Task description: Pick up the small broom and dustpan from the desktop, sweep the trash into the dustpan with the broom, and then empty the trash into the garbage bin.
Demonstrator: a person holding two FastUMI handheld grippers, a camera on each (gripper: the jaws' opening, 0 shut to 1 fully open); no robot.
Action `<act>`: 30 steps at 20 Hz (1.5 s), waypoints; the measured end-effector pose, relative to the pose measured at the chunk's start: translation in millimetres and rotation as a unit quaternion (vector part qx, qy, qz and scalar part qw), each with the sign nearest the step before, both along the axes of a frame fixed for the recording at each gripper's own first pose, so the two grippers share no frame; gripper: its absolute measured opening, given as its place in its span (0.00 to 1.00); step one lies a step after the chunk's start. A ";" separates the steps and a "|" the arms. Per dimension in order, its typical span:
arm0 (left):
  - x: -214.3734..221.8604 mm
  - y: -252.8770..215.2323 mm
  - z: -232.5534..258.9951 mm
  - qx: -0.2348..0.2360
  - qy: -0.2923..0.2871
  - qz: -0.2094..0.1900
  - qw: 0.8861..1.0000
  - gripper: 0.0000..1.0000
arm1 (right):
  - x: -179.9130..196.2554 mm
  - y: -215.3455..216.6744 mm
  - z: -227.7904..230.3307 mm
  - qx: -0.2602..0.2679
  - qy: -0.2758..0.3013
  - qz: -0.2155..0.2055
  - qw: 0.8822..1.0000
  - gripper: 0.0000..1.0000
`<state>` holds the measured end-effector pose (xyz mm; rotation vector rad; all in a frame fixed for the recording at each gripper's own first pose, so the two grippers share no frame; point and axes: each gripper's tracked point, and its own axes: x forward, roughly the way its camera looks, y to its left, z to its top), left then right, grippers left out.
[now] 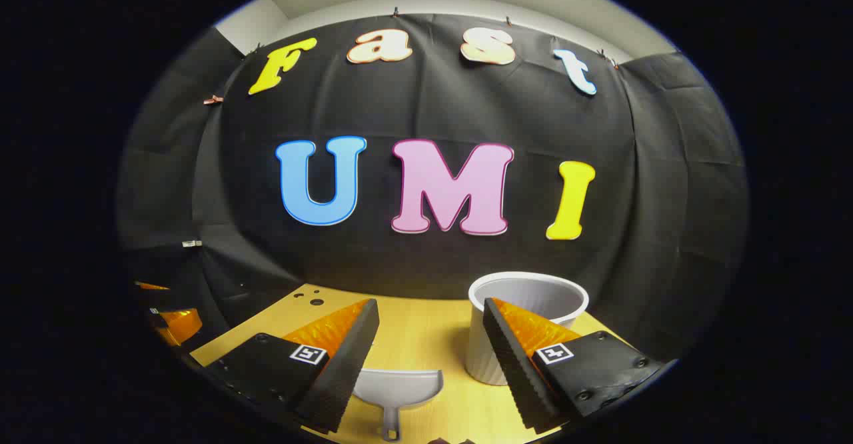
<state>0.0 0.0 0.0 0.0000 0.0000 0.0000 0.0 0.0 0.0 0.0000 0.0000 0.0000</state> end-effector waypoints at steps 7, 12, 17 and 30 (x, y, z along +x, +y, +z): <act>34.9 -1.2 -10.0 -0.011 0.014 -0.018 1.000 0.98 | 24.2 15.3 -25.2 0.033 0.044 0.009 0.998 0.97; 47.0 1.0 -22.1 -0.012 0.035 -0.038 0.999 0.98 | 23.9 15.9 -29.2 0.016 0.046 -0.002 0.999 0.98; 56.1 -2.0 -46.4 -0.029 0.076 -0.049 0.995 0.98 | 22.9 23.0 -35.6 0.004 0.052 0.009 0.999 0.98; 100.0 -21.6 -158.4 -0.017 0.281 -0.054 0.958 0.97 | 40.1 23.0 -86.7 0.011 0.111 0.034 0.993 0.98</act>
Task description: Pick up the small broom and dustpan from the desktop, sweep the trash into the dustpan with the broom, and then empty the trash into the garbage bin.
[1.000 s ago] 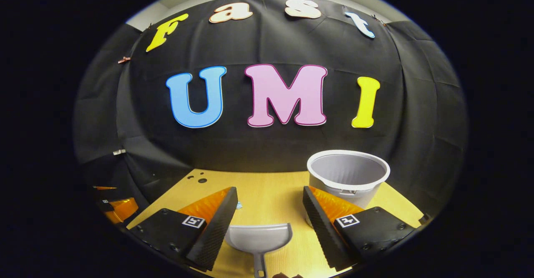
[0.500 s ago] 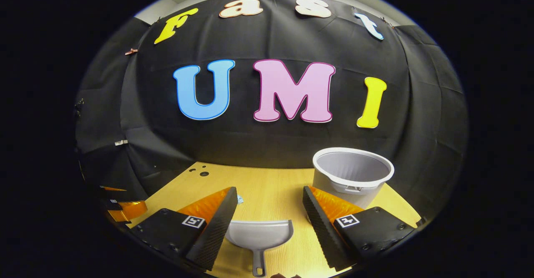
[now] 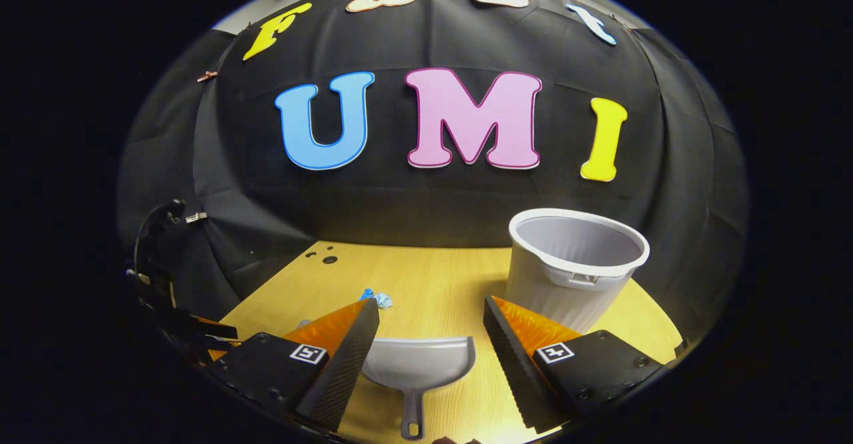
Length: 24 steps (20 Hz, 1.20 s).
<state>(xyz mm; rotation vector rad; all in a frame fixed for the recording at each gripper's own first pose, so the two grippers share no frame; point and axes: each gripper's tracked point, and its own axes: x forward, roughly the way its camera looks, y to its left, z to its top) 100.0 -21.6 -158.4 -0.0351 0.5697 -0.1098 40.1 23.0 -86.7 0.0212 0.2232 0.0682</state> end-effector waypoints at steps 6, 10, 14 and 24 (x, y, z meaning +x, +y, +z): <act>13.2 -3.9 -58.8 0.036 0.123 -0.013 0.992 0.97 | -1.6 -14.3 -33.4 -0.030 0.036 -0.007 0.999 0.98; 19.4 -8.6 -81.6 0.050 0.179 -0.025 0.982 0.97 | -7.7 -14.9 -57.3 -0.007 0.075 -0.008 0.997 0.98; 26.0 -9.4 -100.7 0.056 0.227 -0.021 0.972 0.95 | -10.1 -15.8 -73.2 0.007 0.107 -0.001 0.994 0.98; 32.0 -5.6 -111.7 0.072 0.276 -0.006 0.958 0.31 | -17.8 -9.0 -119.1 0.024 0.211 0.007 0.977 0.99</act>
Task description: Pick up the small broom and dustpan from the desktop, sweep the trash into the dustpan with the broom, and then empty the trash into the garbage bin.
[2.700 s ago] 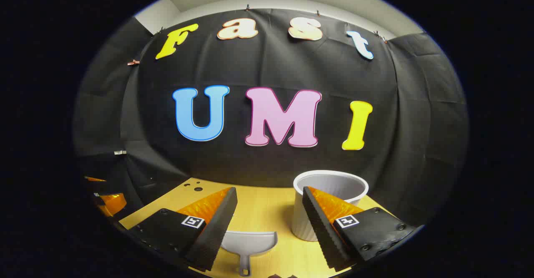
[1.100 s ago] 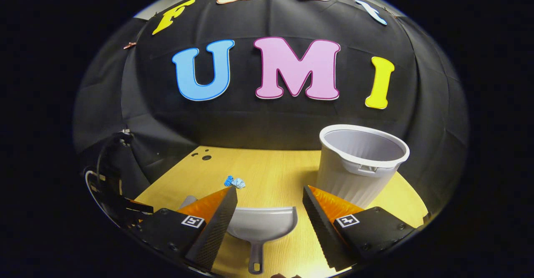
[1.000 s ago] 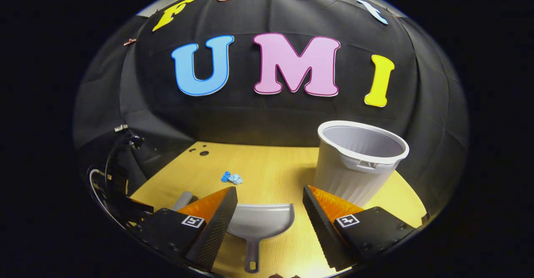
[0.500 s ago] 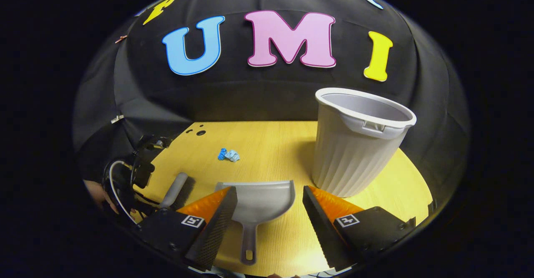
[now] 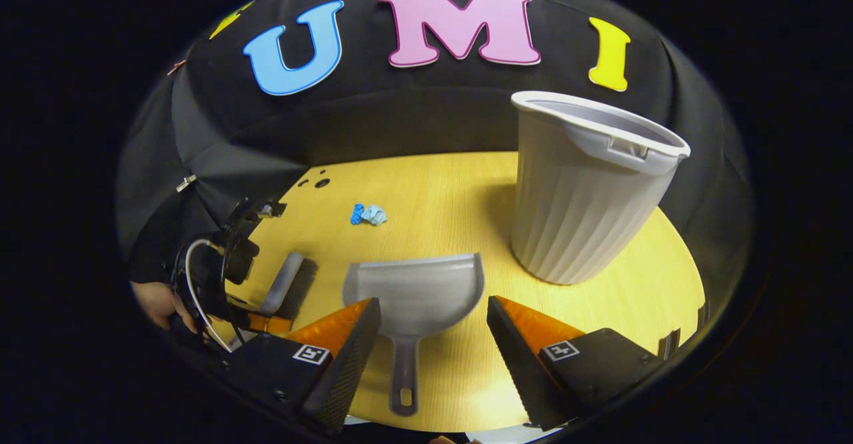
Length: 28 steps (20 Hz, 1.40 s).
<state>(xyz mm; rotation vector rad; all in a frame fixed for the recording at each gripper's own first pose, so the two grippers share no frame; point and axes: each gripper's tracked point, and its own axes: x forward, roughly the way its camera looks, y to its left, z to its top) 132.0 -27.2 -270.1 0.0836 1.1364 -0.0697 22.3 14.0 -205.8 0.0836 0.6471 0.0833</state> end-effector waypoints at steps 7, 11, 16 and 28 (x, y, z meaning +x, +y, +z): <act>-0.9 -0.9 2.0 -0.014 -0.026 0.012 0.999 0.26 | -27.5 12.4 -30.7 -0.020 0.120 0.038 0.992 0.99; 1.0 -1.5 3.3 -0.010 -0.035 -0.019 0.999 0.26 | -28.0 20.6 -48.1 -0.050 0.171 0.043 0.983 0.99; 1.5 0.0 2.6 -0.009 -0.024 -0.033 0.999 0.26 | -19.9 35.9 -76.2 -0.024 0.237 -0.004 0.971 0.99; -5.3 5.5 3.1 -0.013 -0.028 0.101 0.994 0.26 | -3.0 31.8 -121.4 -0.044 0.268 0.036 0.962 0.81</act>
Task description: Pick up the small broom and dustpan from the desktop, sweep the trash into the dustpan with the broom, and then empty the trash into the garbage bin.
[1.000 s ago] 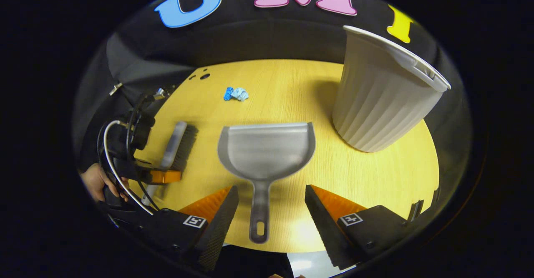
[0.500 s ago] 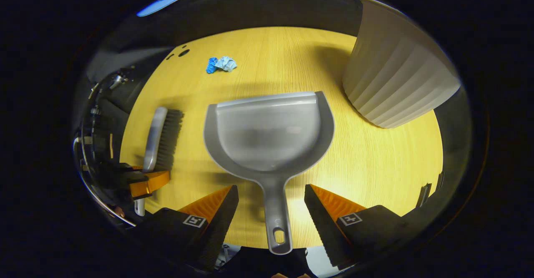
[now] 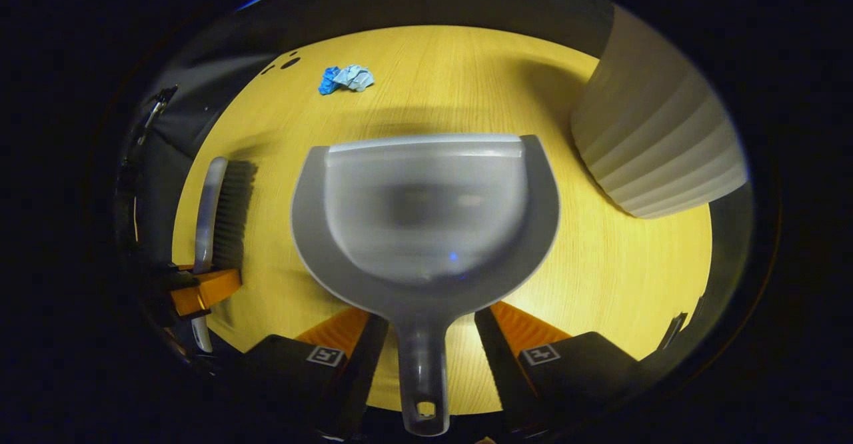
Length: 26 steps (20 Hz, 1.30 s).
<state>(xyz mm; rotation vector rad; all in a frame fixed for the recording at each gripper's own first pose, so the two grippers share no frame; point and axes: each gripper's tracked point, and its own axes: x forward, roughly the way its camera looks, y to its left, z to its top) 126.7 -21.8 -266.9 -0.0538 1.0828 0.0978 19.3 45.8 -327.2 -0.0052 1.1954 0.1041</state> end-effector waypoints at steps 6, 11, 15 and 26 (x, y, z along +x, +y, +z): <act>-18.3 4.4 -5.9 -0.022 -0.001 0.080 0.997 0.25 | -12.8 -13.4 -8.4 0.007 0.017 0.066 0.998 0.38; 4.0 18.3 0.9 0.021 -0.005 0.004 1.000 0.26 | -13.2 -27.5 -9.4 0.005 0.016 0.106 0.994 0.35; 47.9 32.6 18.8 0.065 -0.018 -0.075 0.995 0.26 | -23.9 -39.4 -6.3 0.005 0.020 0.104 0.994 0.33; 187.2 40.0 60.5 0.137 -0.012 -0.223 0.965 0.25 | -35.3 -67.4 26.0 -0.028 -0.010 0.091 0.995 0.33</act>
